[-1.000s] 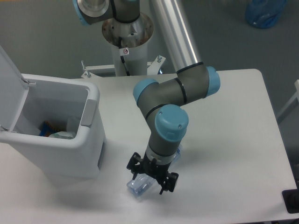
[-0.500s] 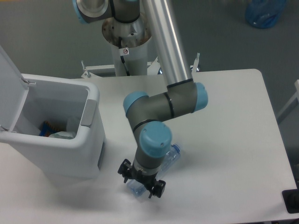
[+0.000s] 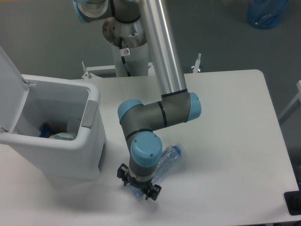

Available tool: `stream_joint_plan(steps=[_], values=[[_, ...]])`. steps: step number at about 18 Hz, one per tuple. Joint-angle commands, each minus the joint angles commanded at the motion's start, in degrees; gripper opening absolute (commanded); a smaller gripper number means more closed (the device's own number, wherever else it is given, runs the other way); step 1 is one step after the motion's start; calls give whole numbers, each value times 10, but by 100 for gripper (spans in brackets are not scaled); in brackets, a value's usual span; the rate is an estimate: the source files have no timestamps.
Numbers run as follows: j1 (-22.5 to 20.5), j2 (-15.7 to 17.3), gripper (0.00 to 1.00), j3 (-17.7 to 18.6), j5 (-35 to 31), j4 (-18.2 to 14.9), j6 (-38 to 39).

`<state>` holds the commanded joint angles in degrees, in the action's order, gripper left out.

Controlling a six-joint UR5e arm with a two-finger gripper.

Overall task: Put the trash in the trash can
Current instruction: 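Close the gripper around the water bottle's middle, then lift the bottle and carry it over the white bin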

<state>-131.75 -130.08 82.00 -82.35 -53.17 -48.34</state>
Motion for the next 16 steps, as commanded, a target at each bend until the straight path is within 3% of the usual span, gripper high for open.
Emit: stream_joint_plan(steps=[3,9,12,16], values=[[0,5,21,-13,1,-4,2],[-4,22,17,-32,7,-4,4],[-25,53,15,-55,63,-4,7],[-65,113,14,-58,173,-4,14]])
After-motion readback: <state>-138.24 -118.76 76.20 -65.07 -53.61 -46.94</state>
